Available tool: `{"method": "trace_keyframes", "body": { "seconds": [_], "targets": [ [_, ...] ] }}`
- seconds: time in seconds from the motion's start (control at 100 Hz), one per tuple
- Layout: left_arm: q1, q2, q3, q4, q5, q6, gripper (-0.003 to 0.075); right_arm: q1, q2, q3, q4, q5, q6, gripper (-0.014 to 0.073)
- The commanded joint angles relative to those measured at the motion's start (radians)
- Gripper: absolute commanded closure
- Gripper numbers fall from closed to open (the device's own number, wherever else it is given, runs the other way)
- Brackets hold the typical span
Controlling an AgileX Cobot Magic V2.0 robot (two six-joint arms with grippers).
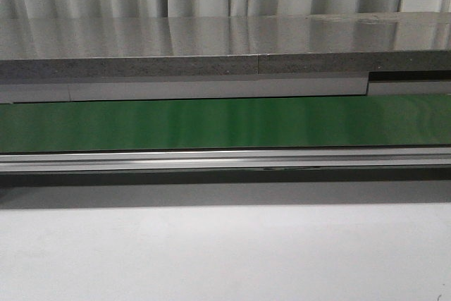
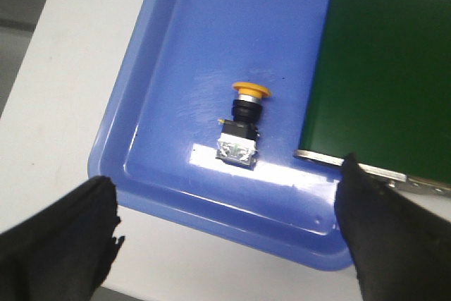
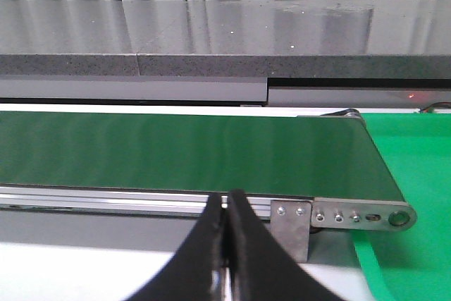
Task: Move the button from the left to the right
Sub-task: 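Lower the left gripper around the yellow-capped button and close it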
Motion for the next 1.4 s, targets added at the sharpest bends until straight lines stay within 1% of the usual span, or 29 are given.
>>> {"method": "trace_keyframes", "body": {
  "seconds": [0.0,0.07,0.2,0.43,0.69,1.39],
  "targets": [
    [0.032,0.072,-0.057,-0.011,-0.063,-0.001,0.0123,0.0,-0.013,-0.018,-0.012,-0.079,0.001,0.0662],
    [0.05,0.146,-0.079,-0.039,-0.072,0.012,0.0123,0.0,-0.013,-0.018,-0.012,-0.079,0.001,0.0662],
    [0.068,0.268,-0.123,-0.133,-0.098,0.085,0.0123,0.0,-0.013,-0.018,-0.012,-0.079,0.001,0.0662],
    [0.068,0.4,-0.185,-0.138,-0.107,0.094,0.0123,0.0,-0.013,-0.018,-0.012,-0.079,0.001,0.0662],
    [0.068,0.465,-0.212,-0.138,-0.144,0.094,0.0123,0.0,-0.013,-0.018,-0.012,-0.079,0.001,0.0662],
    [0.068,0.632,-0.212,-0.138,-0.158,0.096,0.0123,0.0,-0.013,-0.018,-0.012,-0.079,0.001,0.0662]
  ]
}}
